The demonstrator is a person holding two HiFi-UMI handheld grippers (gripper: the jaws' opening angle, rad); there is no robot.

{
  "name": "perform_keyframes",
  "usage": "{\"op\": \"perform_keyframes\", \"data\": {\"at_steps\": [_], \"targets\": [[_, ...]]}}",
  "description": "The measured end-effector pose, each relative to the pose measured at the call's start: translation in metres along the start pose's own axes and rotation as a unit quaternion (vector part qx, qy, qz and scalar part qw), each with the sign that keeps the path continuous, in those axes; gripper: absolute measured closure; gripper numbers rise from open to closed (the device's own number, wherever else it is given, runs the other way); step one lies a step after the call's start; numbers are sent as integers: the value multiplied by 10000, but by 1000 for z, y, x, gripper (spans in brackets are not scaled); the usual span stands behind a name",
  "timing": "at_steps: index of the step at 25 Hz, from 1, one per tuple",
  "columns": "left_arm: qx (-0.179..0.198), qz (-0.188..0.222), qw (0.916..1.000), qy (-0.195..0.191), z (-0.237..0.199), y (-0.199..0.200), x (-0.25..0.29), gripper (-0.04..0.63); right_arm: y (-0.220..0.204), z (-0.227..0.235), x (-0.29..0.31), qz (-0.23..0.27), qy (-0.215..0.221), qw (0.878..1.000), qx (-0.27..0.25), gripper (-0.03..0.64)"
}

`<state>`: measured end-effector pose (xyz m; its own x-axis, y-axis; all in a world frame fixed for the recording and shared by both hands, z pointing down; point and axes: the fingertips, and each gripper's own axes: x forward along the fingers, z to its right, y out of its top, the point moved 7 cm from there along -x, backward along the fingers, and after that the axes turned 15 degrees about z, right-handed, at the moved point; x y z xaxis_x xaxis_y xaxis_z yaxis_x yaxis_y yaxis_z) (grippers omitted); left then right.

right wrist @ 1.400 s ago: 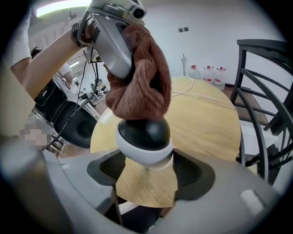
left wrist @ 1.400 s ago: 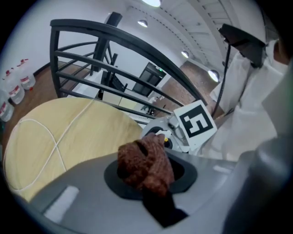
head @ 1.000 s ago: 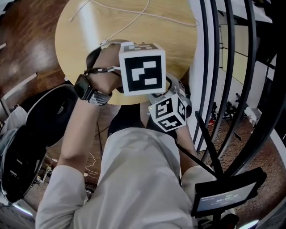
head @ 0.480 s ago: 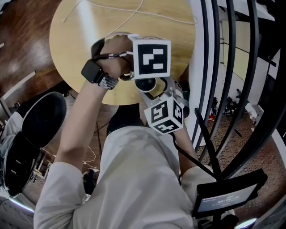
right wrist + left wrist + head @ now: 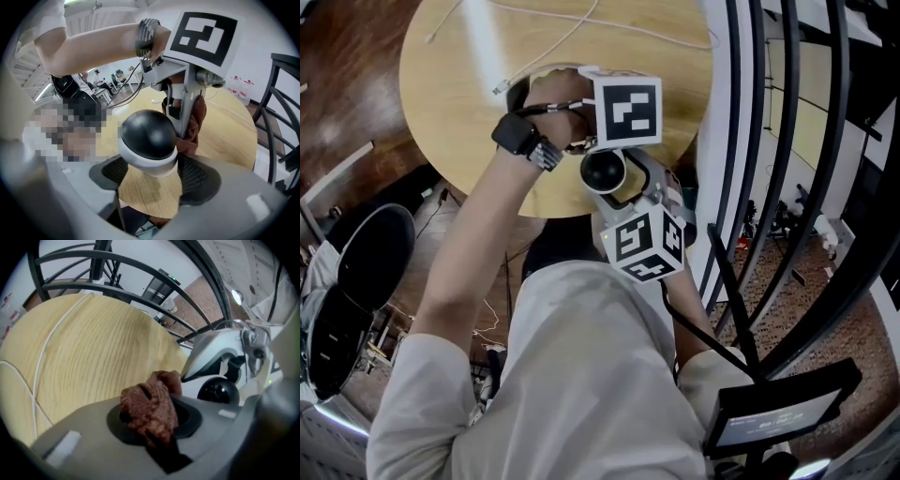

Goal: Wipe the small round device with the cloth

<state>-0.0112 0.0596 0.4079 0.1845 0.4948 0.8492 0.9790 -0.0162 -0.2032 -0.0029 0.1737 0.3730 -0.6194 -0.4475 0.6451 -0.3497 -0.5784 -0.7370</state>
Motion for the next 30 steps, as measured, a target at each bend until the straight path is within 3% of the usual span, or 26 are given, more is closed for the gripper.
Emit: {"op": "perform_keyframes", "data": {"at_steps": [4, 7, 12, 16, 20, 22, 26, 30], "targets": [[-145, 502, 9976, 444, -11, 8, 0, 506, -11, 19, -3, -45, 120, 9999, 103, 282], [-466, 1626, 9815, 902, -14, 6, -12, 508, -10, 31, -9, -225, 107, 9996, -148, 282], [-1085, 3387, 9239, 1413, -5, -15, -43, 508, -10, 44, -32, -267, -188, 9994, -147, 282], [-1516, 4163, 8795, 1737, -3, -28, -42, 508, -18, 60, -57, -226, -405, 9987, 199, 282], [-2000, 5012, 8247, 1692, -4, -24, -43, 508, -19, 93, -81, 190, -779, 9958, 444, 290], [-2071, 5316, 8028, 1735, -14, -21, -46, 508, -14, 117, -85, 427, -1122, 9920, 381, 309], [-1895, 5677, 7753, 2020, -76, 2, -52, 506, -5, 195, -67, 896, -1692, 9811, 275, 386], [-1392, 5971, 7551, 2322, -114, 30, -66, 508, 1, 253, -56, 1364, -2076, 9682, 281, 461]]}}
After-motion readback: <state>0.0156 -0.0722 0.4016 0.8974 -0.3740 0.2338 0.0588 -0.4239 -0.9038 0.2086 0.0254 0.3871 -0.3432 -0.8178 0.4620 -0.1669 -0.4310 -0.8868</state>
